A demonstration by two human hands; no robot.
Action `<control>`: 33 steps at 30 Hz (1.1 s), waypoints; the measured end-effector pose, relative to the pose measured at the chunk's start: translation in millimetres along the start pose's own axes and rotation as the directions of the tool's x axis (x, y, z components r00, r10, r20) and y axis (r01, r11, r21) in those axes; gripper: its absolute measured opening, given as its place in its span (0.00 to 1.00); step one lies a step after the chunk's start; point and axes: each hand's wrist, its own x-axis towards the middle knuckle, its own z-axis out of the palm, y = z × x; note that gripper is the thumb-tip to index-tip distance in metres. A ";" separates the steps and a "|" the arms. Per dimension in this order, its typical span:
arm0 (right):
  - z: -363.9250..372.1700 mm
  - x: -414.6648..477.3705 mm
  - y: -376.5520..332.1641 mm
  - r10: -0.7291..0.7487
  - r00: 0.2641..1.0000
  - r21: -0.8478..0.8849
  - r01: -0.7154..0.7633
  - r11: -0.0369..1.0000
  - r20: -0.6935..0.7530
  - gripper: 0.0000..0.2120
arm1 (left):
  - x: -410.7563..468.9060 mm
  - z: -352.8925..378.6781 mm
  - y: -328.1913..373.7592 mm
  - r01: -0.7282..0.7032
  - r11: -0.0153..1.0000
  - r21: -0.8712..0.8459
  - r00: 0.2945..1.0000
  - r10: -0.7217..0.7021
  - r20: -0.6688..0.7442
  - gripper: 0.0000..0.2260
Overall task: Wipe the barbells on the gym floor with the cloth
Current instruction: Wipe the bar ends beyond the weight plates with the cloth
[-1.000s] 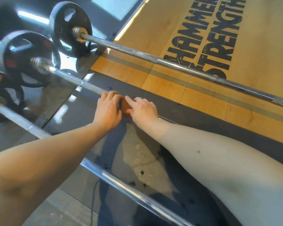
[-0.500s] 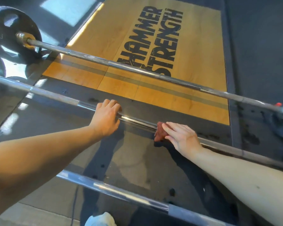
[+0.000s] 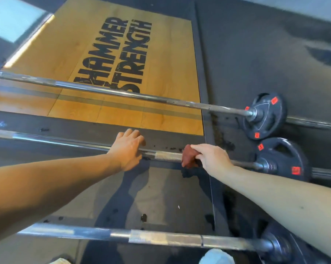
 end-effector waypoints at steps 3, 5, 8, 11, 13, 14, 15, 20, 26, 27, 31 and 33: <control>-29.7 -8.8 -5.6 0.096 0.995 0.129 -0.098 0.987 0.020 0.14 | 6.1 -17.9 38.0 -0.064 0.987 -0.145 0.998 0.064 -0.006 0.18; -53.6 -16.6 -14.0 0.119 0.992 0.289 -0.125 0.949 0.038 0.11 | 6.5 -28.1 62.2 -0.087 0.956 -0.281 0.996 0.088 -0.008 0.21; -82.9 -32.6 -28.8 0.078 0.995 0.421 -0.100 0.902 0.068 0.09 | -5.4 -42.5 97.5 -0.079 0.842 -0.533 0.997 0.080 -0.021 0.28; -101.7 -54.8 -39.2 0.056 0.994 0.502 -0.095 0.860 0.092 0.09 | -28.3 -55.8 127.2 -0.071 0.731 -0.678 0.997 0.025 -0.077 0.26; -111.0 -74.2 -39.8 0.047 0.989 0.534 -0.117 0.837 0.142 0.10 | -47.0 -65.1 141.9 -0.085 0.720 -0.689 0.992 -0.007 -0.130 0.19; -116.8 -86.3 -40.5 0.030 0.985 0.548 -0.121 0.828 0.172 0.12 | -57.0 -70.3 147.8 -0.086 0.704 -0.705 0.991 -0.015 -0.135 0.16; -121.4 -97.7 -39.7 0.003 0.979 0.558 -0.118 0.822 0.202 0.15 | -67.3 -77.3 154.1 -0.078 0.691 -0.719 0.992 -0.017 -0.124 0.13; -146.8 -147.9 -24.9 -0.043 0.977 0.571 -0.086 0.817 0.209 0.23 | -115.4 -129.4 198.4 -0.058 0.717 -0.695 0.998 0.019 -0.064 0.06; -192.1 -194.7 -19.4 -0.001 0.999 0.604 -0.025 0.797 0.043 0.05 | -154.5 -179.2 258.5 0.055 0.654 -0.755 0.984 -0.162 -0.068 0.09; -199.0 -201.9 -22.4 -0.001 1.000 0.595 -0.006 0.804 0.011 0.05 | -161.6 -184.5 265.7 0.081 0.648 -0.758 0.975 -0.210 -0.076 0.11; -211.7 -220.2 -38.0 0.053 0.995 0.592 0.007 0.806 -0.085 0.18 | -177.2 -193.8 286.4 0.105 0.473 -0.875 0.918 -0.384 -0.097 0.15; -209.8 -226.0 -45.2 0.070 0.995 0.642 -0.005 0.767 -0.076 0.18 | -178.8 -190.1 290.9 0.075 0.306 -0.949 0.903 -0.425 -0.065 0.13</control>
